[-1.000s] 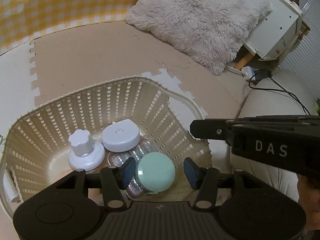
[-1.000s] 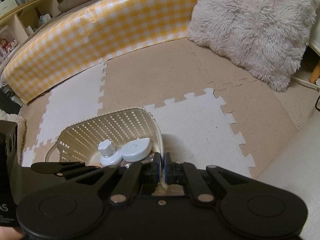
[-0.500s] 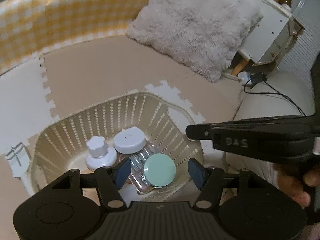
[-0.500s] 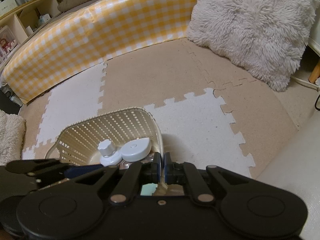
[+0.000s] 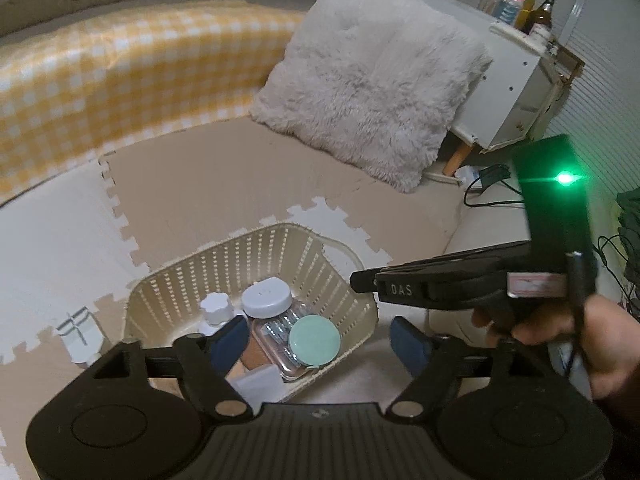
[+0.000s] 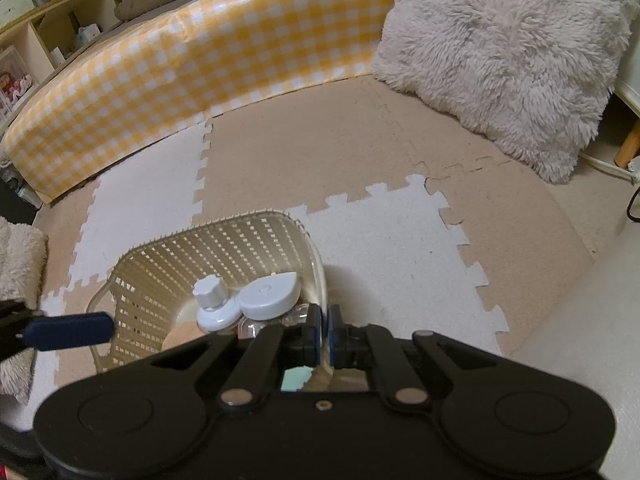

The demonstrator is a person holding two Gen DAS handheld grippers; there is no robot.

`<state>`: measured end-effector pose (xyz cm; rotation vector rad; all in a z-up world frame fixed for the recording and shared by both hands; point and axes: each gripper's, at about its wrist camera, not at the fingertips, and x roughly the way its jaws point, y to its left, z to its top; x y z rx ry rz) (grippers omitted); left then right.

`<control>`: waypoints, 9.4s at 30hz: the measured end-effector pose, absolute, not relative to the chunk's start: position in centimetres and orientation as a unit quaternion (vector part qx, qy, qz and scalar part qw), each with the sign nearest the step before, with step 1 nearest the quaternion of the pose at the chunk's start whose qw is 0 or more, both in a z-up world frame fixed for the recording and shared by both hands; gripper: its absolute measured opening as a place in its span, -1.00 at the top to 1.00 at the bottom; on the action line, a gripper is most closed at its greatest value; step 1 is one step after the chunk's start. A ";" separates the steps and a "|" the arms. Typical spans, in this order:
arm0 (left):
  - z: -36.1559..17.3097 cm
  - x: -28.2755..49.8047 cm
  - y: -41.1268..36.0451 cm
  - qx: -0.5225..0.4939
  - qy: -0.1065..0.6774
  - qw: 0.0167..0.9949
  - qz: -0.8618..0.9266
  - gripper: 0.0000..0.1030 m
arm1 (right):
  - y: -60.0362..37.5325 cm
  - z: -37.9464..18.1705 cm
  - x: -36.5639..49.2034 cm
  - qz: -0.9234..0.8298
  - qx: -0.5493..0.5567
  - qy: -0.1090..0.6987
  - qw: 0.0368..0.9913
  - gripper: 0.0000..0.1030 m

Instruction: Organize rigid objects

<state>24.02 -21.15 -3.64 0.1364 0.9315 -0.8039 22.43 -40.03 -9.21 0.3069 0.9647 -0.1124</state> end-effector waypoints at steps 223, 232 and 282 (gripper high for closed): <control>-9.3 28.3 -21.1 0.102 0.573 0.768 -0.266 0.70 | -39.3 -10.5 23.5 -0.052 0.127 0.480 0.867 0.89; -9.6 30.0 -22.1 0.141 0.543 0.795 -0.231 0.69 | -39.3 -10.6 23.6 -0.052 0.127 0.480 0.867 0.89; 3.5 16.7 -8.2 0.019 0.344 0.918 -0.195 -1.00 | -33.3 3.0 9.8 -0.106 0.067 0.315 0.941 -0.59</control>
